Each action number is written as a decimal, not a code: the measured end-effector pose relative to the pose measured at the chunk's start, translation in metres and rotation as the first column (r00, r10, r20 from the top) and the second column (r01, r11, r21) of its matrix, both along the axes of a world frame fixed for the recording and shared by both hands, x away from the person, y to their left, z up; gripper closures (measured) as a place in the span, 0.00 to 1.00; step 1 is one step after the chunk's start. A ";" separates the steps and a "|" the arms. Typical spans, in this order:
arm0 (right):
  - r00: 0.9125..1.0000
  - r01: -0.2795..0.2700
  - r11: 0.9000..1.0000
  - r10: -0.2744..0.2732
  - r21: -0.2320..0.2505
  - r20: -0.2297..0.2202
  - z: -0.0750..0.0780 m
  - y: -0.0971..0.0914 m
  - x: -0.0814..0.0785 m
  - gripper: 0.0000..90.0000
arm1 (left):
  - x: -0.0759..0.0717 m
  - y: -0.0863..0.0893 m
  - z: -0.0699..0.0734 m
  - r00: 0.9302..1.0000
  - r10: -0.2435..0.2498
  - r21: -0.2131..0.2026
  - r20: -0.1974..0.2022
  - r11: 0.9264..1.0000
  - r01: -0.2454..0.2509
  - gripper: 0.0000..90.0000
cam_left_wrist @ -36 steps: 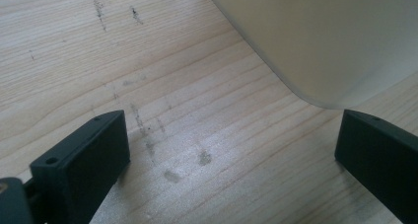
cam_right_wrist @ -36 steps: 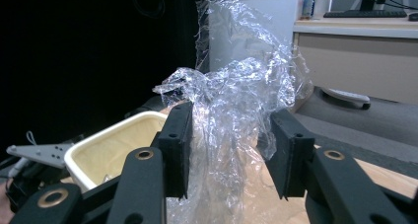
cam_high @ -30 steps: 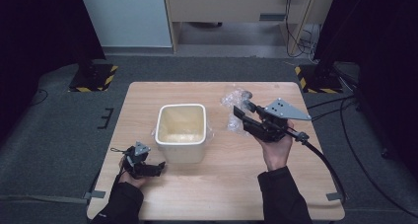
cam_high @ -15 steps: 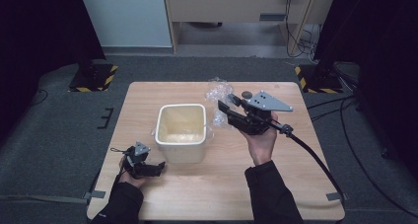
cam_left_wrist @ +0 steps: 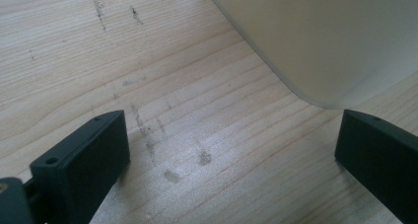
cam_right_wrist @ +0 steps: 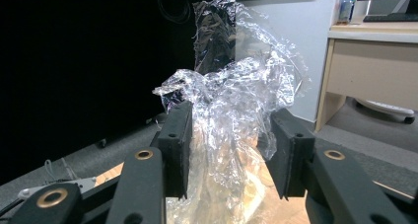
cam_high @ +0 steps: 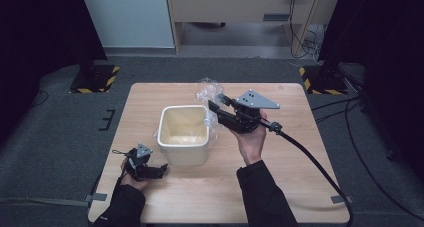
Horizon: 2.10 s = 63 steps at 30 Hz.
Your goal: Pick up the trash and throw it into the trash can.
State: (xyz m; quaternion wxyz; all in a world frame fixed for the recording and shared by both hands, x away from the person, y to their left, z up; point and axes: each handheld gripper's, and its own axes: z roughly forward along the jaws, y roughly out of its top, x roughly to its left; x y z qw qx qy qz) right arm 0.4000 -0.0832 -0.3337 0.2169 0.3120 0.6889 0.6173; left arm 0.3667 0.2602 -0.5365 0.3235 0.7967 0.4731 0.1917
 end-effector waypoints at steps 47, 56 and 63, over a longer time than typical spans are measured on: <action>0.994 -0.043 0.996 0.035 -0.083 -0.104 -0.074 0.079 0.036 0.37 | 0.000 0.000 0.000 1.000 0.000 0.000 0.000 1.000 0.000 0.00; 0.999 0.002 0.998 -0.005 -0.059 -0.044 -0.051 0.065 0.032 0.22 | 0.000 0.000 0.000 1.000 0.000 0.000 0.000 1.000 0.000 0.00; 1.000 0.023 0.998 -0.023 -0.055 0.012 -0.031 0.043 0.022 0.15 | 0.000 0.000 0.000 1.000 0.000 0.000 0.000 1.000 0.000 0.00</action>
